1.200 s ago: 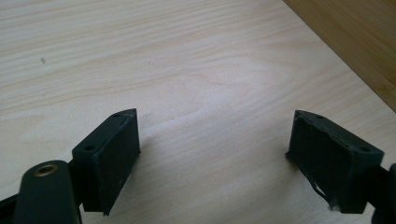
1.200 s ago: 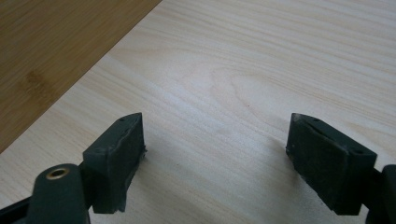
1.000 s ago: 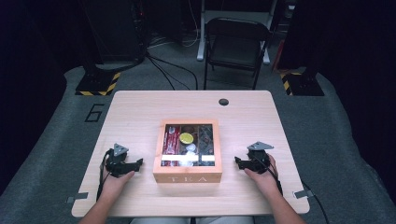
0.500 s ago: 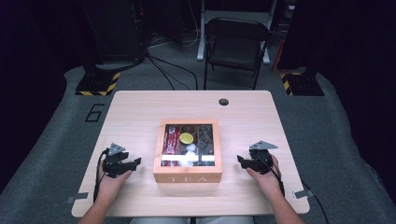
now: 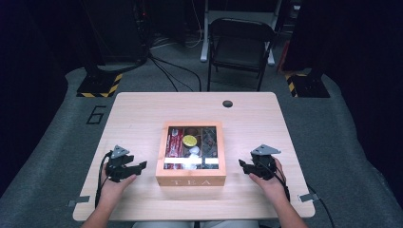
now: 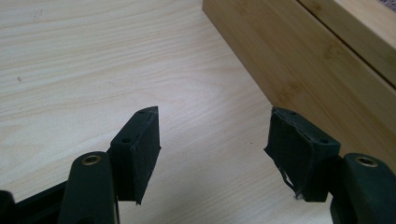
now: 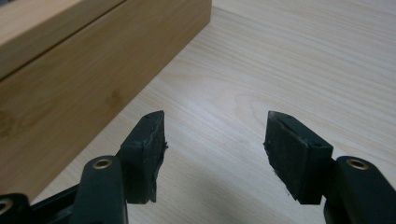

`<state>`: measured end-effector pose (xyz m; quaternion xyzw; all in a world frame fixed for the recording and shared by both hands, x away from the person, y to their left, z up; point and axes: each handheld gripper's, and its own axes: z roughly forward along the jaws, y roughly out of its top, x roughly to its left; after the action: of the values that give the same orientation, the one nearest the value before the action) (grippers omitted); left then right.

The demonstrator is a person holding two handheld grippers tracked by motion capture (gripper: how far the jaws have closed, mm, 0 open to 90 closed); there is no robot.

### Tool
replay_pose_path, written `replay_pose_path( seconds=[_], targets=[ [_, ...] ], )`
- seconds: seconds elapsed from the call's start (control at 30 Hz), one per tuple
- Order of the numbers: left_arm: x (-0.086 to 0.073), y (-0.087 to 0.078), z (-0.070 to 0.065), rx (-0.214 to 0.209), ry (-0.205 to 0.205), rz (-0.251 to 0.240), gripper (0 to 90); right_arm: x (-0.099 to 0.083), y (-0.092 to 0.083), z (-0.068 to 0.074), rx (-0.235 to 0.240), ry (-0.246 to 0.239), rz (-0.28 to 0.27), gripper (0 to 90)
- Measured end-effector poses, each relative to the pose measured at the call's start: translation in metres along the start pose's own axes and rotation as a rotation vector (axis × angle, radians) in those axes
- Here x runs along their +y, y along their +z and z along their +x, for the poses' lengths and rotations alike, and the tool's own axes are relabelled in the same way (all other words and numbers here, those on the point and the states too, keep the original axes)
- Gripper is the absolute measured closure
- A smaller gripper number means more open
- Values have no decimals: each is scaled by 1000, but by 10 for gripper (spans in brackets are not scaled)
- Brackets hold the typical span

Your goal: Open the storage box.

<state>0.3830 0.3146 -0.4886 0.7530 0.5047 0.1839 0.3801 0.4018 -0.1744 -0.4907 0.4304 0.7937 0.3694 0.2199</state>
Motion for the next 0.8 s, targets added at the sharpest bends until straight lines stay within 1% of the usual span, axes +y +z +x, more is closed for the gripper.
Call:
replay_pose_path(
  seconds=[0.07,0.1,0.13,0.2,0.27,0.3,0.33,0.37,0.4,0.43,0.47,0.5,0.53,0.6,0.67,0.7,0.77,0.8],
  targets=[
    [1,-3,-1,-5,8,-7,341,2,-2,2,15,15,-10,377],
    [1,-4,-1,-8,16,-3,342,3,-3,2,24,12,-22,378],
    [2,-5,-2,-8,19,-8,342,4,-4,3,34,20,-24,378],
    [2,-7,-3,-14,27,-8,345,6,-6,5,42,10,-36,379],
    [2,-9,-5,-20,31,-8,349,8,-9,8,57,13,-35,389],
    [3,-11,-6,-25,33,-4,351,8,-10,9,56,-1,-39,392],
    [3,-12,-7,-23,36,-12,354,9,-12,10,59,-4,-37,394],
    [4,-14,-8,-27,44,-9,356,10,-14,12,59,-5,-37,396],
    [4,-16,-9,-33,46,-11,356,11,-15,12,65,-16,-42,396],
    [4,-17,-10,-37,41,-19,356,12,-16,13,69,-11,-41,396],
    [4,-18,-11,-49,22,-27,355,13,-17,15,73,-4,-42,396],
    [5,-19,-12,-74,5,-22,355,13,-19,15,74,-3,-44,396],
    [6,-19,-12,-84,6,-17,355,14,-20,17,82,-1,-48,395],
    [8,-18,-15,-81,18,-8,355,16,-23,19,76,-8,-52,395],
    [10,-18,-17,-90,30,2,355,18,-25,21,78,-25,-45,395],
    [10,-18,-19,-81,28,0,355,19,-26,21,76,-34,-50,395],
    [13,-20,-23,-68,65,12,355,22,-29,23,75,-38,-43,395],
    [15,-22,-24,-66,75,5,355,22,-31,24,73,-44,-41,397]
  ],
)
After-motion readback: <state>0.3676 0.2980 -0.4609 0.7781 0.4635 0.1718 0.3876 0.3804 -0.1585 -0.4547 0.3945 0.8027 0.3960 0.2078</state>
